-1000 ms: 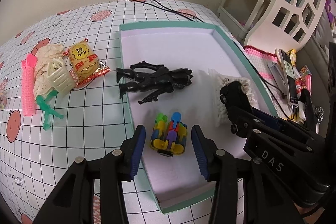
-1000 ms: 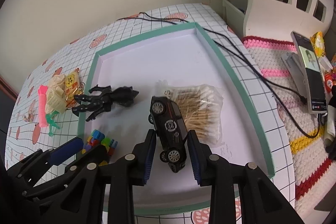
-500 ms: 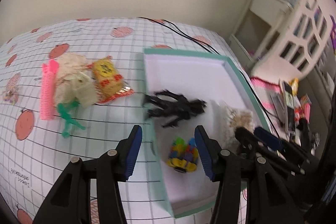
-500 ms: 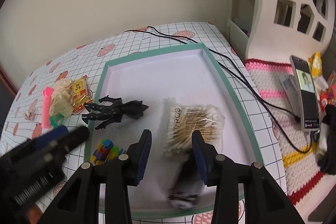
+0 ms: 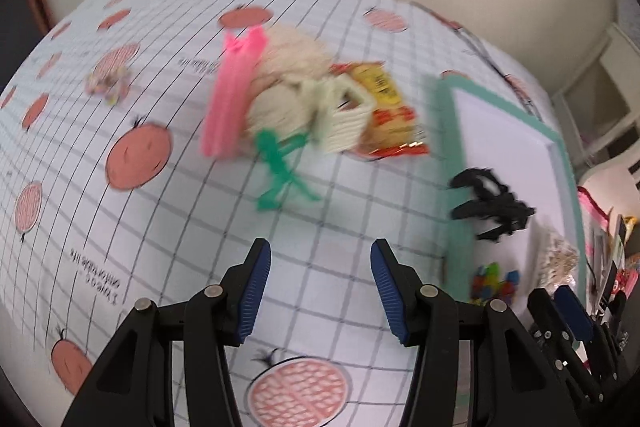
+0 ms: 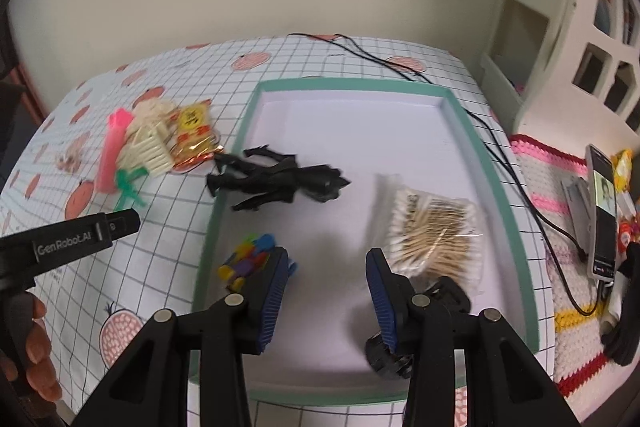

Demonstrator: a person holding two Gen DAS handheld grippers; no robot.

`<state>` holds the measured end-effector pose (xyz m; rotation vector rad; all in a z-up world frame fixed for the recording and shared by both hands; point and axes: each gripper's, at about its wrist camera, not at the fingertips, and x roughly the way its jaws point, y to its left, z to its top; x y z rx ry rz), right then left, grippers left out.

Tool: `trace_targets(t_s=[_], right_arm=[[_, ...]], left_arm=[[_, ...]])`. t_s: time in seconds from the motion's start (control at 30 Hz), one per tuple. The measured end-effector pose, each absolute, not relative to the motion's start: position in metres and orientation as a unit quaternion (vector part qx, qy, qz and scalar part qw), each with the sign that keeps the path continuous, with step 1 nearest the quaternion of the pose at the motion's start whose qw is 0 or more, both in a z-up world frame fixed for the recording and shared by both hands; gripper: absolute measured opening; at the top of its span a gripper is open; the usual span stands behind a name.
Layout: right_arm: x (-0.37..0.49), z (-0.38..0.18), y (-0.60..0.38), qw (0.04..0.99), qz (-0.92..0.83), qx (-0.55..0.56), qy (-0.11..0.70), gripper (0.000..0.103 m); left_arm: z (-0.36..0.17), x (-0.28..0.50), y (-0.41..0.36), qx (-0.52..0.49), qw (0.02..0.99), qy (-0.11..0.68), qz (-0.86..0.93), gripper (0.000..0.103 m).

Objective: Organize objects

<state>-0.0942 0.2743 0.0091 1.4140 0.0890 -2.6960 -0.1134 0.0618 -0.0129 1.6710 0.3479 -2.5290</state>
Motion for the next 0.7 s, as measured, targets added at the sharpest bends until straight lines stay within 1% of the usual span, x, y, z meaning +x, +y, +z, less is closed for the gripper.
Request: trace_targets(t_s=[0.07,0.13,0.17,0.2,0.3,0.37,0.4,0.5,0.53,0.6,0.7], right_arm=[[-0.094,0.007,0.271,0.051,-0.881,0.47,0.028,0.044],[-0.094,0.005,0.271,0.047,-0.879,0.475,0.027,0.049],[-0.095,0.004,0.271,0.043,-0.878,0.477,0.025,0.055],[-0.095,0.003,0.272,0.038,-0.876,0.479,0.024,0.059],[-0.097,0.0,0.275,0.024,-0.874,0.484,0.026,0.06],[-0.097,-0.001,0.275,0.02,-0.874,0.485,0.028,0.06],[-0.098,-0.002,0.275,0.019,-0.874,0.485,0.029,0.061],[-0.098,-0.003,0.274,0.015,-0.874,0.484,0.037,0.065],[-0.098,-0.003,0.273,0.014,-0.875,0.482,0.04,0.066],[-0.098,-0.002,0.271,0.014,-0.876,0.48,0.045,0.07],[-0.097,-0.001,0.266,0.018,-0.878,0.476,0.05,0.072]], left_arm=[[-0.016,-0.114,0.059,0.555,0.049,0.111,-0.823,0.053],[-0.019,-0.114,0.056,0.562,0.055,0.107,-0.818,0.056],[-0.021,-0.113,0.054,0.566,0.06,0.106,-0.815,0.058],[-0.023,-0.113,0.052,0.571,0.064,0.107,-0.812,0.061],[-0.027,-0.11,0.047,0.584,0.068,0.106,-0.802,0.063],[-0.029,-0.109,0.047,0.588,0.069,0.101,-0.799,0.066],[-0.03,-0.108,0.046,0.59,0.072,0.099,-0.798,0.069],[-0.031,-0.106,0.042,0.59,0.075,0.108,-0.796,0.072],[-0.03,-0.106,0.041,0.59,0.075,0.11,-0.796,0.074],[-0.029,-0.105,0.041,0.587,0.075,0.114,-0.798,0.075],[-0.025,-0.103,0.041,0.582,0.072,0.112,-0.803,0.075]])
